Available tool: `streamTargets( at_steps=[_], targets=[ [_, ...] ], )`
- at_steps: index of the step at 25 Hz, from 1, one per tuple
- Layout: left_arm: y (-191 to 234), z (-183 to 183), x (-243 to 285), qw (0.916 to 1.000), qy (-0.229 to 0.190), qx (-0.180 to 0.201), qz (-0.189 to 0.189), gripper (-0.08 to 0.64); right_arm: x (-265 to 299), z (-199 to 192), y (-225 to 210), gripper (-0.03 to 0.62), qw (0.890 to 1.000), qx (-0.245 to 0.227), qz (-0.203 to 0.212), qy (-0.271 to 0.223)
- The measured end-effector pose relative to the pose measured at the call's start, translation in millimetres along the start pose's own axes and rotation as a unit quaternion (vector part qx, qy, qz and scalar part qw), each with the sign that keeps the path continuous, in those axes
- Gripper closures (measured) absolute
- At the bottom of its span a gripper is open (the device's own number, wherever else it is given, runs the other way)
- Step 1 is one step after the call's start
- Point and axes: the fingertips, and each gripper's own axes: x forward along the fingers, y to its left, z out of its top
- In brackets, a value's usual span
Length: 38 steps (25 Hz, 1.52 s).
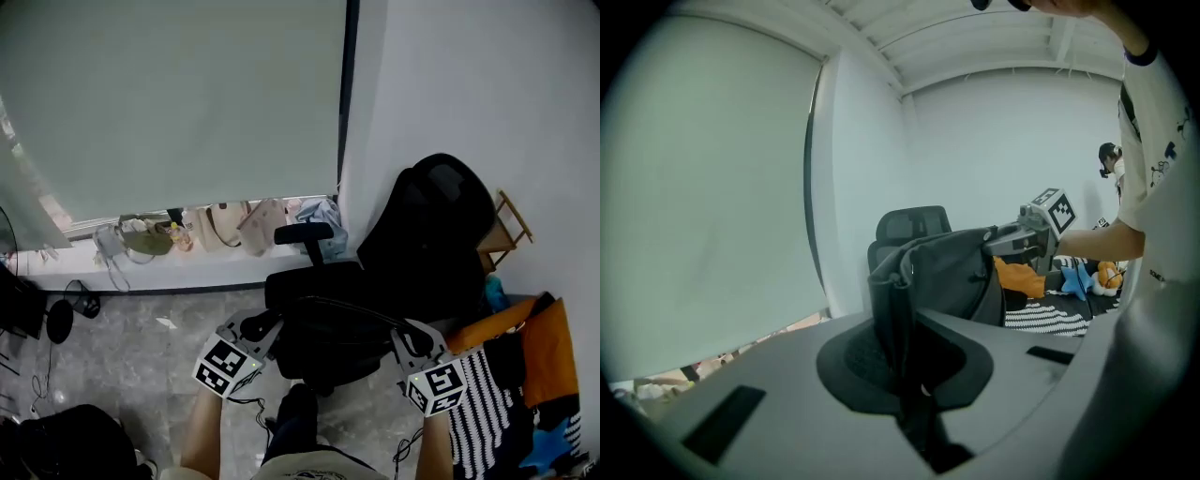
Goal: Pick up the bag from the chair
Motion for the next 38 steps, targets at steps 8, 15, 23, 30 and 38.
streamTargets(
  at_steps=[8, 15, 23, 30, 38],
  targets=[
    [-42, 15, -51, 0.9996, -0.001, -0.009, 0.026, 0.535, -58, 12, 32, 0.509, 1.000, 0.005, -0.002, -0.018],
    [-68, 28, -85, 0.9992, -0.015, -0.005, 0.038, 0.535, -87, 25, 46, 0.509, 0.999, 0.009, -0.008, -0.036],
    [-81, 31, -104, 0.9986, -0.020, -0.010, 0.048, 0.535, -104, 32, 59, 0.509, 0.999, 0.005, -0.009, -0.046],
    [-85, 37, -109, 0.9987, -0.022, -0.004, 0.045, 0.535, -110, 35, 59, 0.509, 0.999, 0.012, -0.014, -0.048],
    [-81, 42, -111, 0.9987, -0.027, -0.002, 0.044, 0.535, -109, 41, 59, 0.509, 0.999, 0.015, -0.016, -0.048]
  ],
)
